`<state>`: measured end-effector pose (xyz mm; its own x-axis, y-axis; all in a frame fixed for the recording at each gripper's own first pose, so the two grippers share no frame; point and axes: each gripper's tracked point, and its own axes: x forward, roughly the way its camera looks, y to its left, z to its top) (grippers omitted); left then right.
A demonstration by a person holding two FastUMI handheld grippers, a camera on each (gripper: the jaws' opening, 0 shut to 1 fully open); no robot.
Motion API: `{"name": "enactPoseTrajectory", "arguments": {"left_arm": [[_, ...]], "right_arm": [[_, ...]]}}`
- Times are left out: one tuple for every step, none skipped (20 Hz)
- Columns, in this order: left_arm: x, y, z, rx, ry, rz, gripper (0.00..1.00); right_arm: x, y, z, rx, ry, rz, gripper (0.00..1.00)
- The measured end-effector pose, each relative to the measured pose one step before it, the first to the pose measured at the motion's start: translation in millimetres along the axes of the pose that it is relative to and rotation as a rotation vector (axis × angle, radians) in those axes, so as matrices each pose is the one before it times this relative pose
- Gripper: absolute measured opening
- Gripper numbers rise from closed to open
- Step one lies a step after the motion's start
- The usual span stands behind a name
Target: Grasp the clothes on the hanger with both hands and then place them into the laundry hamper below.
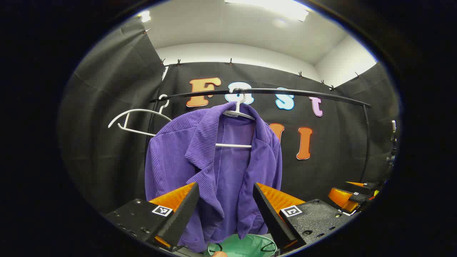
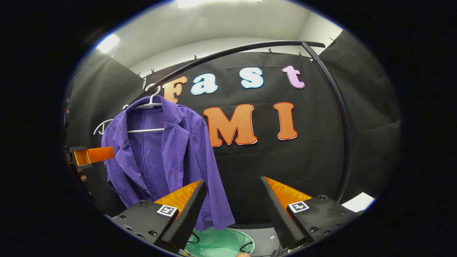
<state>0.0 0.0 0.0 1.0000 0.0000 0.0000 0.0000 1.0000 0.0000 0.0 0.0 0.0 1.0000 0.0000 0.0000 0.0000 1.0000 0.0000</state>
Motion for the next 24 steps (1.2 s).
{"name": "enactPoseTrajectory", "arguments": {"left_arm": [[2.20,3.35,0.55,0.00193,-0.00191,0.01008,0.95],[0.66,3.03,0.25,0.00494,-0.00314,0.01009,0.95],[2.07,0.57,-1.63,0.00211,0.00270,0.00340,0.95],[0.52,-2.01,-2.35,-0.00435,0.00667,-0.00830,0.92],[0.57,-2.91,-1.49,-0.00850,0.00447,-0.01157,0.92],[-1.11,-0.86,-2.10,-0.00535,0.00521,-0.00595,0.92],[0.67,1.57,-1.42,0.00266,0.00239,0.00344,0.95],[0.32,2.41,-1.49,0.00559,0.00167,0.00642,0.95],[0.38,0.70,-0.06,0.00340,-0.00012,0.00201,0.92],[-0.06,-0.87,0.06,-0.00147,0.00058,-0.00081,0.92],[0.80,-1.25,-0.93,-0.00494,0.00157,-0.00224,0.92],[0.01,-0.90,-0.84,-0.00586,0.00149,-0.00168,0.92],[0.90,0.11,-0.87,-0.00218,0.00224,-0.00021,0.92],[0.88,-1.03,-1.32,0.00145,0.00349,-0.00045,0.92],[0.25,-0.89,-0.39,0.00298,0.00262,-0.00018,0.92],[0.66,1.08,-0.63,0.00232,0.00223,0.00056,0.92],[-0.07,0.17,-0.69,0.00095,0.00097,0.00037,0.92],[-0.15,0.80,0.18,-0.00033,0.00033,0.00084,0.92],[-0.58,-0.04,0.40,-0.00072,-0.00086,0.00000,0.92],[-0.80,0.58,1.07,-0.00019,-0.00166,0.00099,0.92],[-1.87,-0.17,0.05,0.00057,-0.00197,0.00013,0.92],[-0.84,-0.58,-0.48,0.00139,-0.00099,-0.00097,0.92],[-0.34,-0.40,0.54,0.00098,-0.00050,-0.00130,0.92],[0.01,-0.60,0.29,0.00074,-0.00033,-0.00235,0.92]], "right_arm": [[1.46,-2.48,-0.78,-0.00495,0.00137,-0.00508,0.89],[2.67,-1.04,-1.13,-0.00554,0.00104,-0.00558,0.98],[1.44,0.36,0.07,0.00101,0.00137,-0.00069,0.98],[2.09,1.91,-0.97,0.00460,0.00000,0.00551,0.98],[0.52,1.46,0.06,0.00408,-0.00082,0.00416,0.98],[2.23,-0.48,-1.29,0.00195,0.00057,-0.00144,0.98],[0.87,-0.80,-2.35,-0.00027,0.00397,-0.00220,0.98],[0.94,0.70,-2.61,-0.00090,0.00543,0.00129,0.98],[1.45,1.57,-1.02,-0.00132,0.00415,0.00331,0.98],[0.92,0.82,-1.51,-0.00130,0.00249,0.00141,0.98],[-1.09,-0.46,-0.47,-0.00107,0.00006,0.00016,0.98],[-0.10,0.29,-0.03,-0.00198,-0.00108,-0.00072,0.98],[-0.26,0.25,0.43,-0.00147,-0.00137,-0.00148,0.98],[0.68,0.01,0.06,-0.00002,-0.00150,-0.00081,0.98],[-1.24,-0.56,1.12,0.00061,-0.00282,-0.00206,0.98],[0.55,-0.76,0.65,-0.00065,-0.00269,-0.00258,0.98],[-1.15,-0.96,0.28,-0.00110,-0.00118,-0.00258,0.98],[0.01,-0.61,-0.06,-0.00003,0.00048,-0.00258,0.98],[0.60,-0.05,0.69,0.00077,0.00035,-0.00094,0.98],[0.27,-0.34,-0.30,0.00130,-0.00005,-0.00038,0.98],[-1.07,0.07,0.14,0.00121,-0.00002,-0.00046,0.98],[0.49,-0.27,-0.19,0.00092,0.00041,-0.00146,0.98],[-0.51,-1.04,-0.41,0.00010,0.00035,-0.00196,0.98],[0.65,-1.19,0.53,-0.00019,-0.00033,-0.00289,0.98]]}}
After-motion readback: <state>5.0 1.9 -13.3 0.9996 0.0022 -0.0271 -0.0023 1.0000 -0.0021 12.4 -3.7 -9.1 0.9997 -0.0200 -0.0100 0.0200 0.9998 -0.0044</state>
